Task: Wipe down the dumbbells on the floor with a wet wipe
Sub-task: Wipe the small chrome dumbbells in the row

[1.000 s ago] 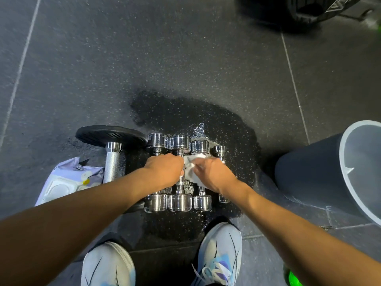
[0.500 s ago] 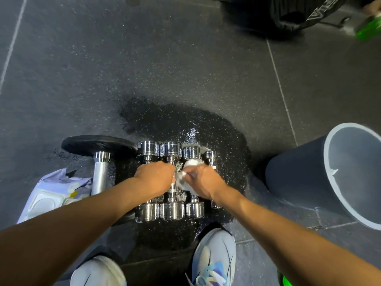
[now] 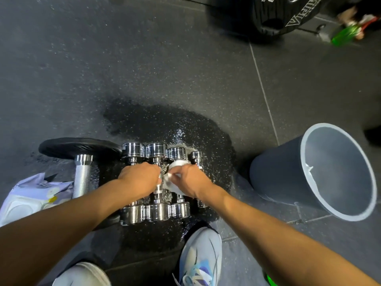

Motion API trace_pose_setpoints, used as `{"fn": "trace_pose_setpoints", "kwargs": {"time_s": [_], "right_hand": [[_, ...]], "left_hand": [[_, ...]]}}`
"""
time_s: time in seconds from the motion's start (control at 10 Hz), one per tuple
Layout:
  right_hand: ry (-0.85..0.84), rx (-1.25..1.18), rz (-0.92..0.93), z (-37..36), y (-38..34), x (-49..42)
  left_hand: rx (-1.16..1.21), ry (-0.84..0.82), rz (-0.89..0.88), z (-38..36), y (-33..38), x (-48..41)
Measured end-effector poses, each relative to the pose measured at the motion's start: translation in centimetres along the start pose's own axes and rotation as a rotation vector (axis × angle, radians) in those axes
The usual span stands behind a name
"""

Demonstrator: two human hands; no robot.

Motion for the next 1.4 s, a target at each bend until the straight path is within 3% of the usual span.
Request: {"fn": "trace_pose_setpoints", "kwargs": {"time_s": [0.2, 0.3, 0.4, 0.5, 0.6, 0.7, 0.8, 0.9, 1.2, 1.4], "right_hand": [[-0.203, -0.022, 0.059, -1.0, 0.3, 2.2], [-0.015, 0.148, 0.093, -0.2, 0.2, 1.9], [0.337, -0.111, 0.061, 0.5, 0.1, 2.3], [0.421, -0.238, -0.016, 0.2, 0.3, 3.5], [0.173, -0.088, -0.048, -1.1, 0.8, 4.7], [-0.07, -0.079, 0.054, -0.4, 2.6, 5.2], [0.109, -0.218, 0.014, 2.9, 4.4, 5.6], [0.534, -0.242, -0.132, 5.8, 6.1, 5.5], [0.502, -0.25, -0.269, 4.2, 5.2, 1.6], [0.39, -0.245, -0.432, 2.2, 5.4, 1.0]], "left_hand": [[-0.005, -0.016, -0.014, 0.1, -0.2, 0.3], [-0.013, -0.004, 0.004, 0.0, -0.2, 0.1], [-0.006, -0.006, -0.005, 0.1, -0.2, 0.2], [-0.004, -0.014, -0.012, 0.2, -0.3, 0.3], [-0.005, -0.021, -0.016, 0.1, -0.3, 0.2], [-0.001, -0.016, -0.028, 0.2, -0.2, 0.2], [0.001, -0.017, -0.04, 0.2, -0.2, 0.3], [-0.005, -0.015, -0.051, 0.3, -0.3, 0.4], [0.0, -0.017, -0.049, 0.4, -0.2, 0.5], [0.011, -0.007, -0.048, 0.2, -0.2, 0.4]]}}
Point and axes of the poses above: each hand's wrist, its own x-axis away from the middle knuckle, its own z-axis out of the back of the hand, y = z × x, the point moved 3 cm from there along -x, towards the middle knuckle, and after that the axes turned 8 degrees about z, right-handed, at the moved point
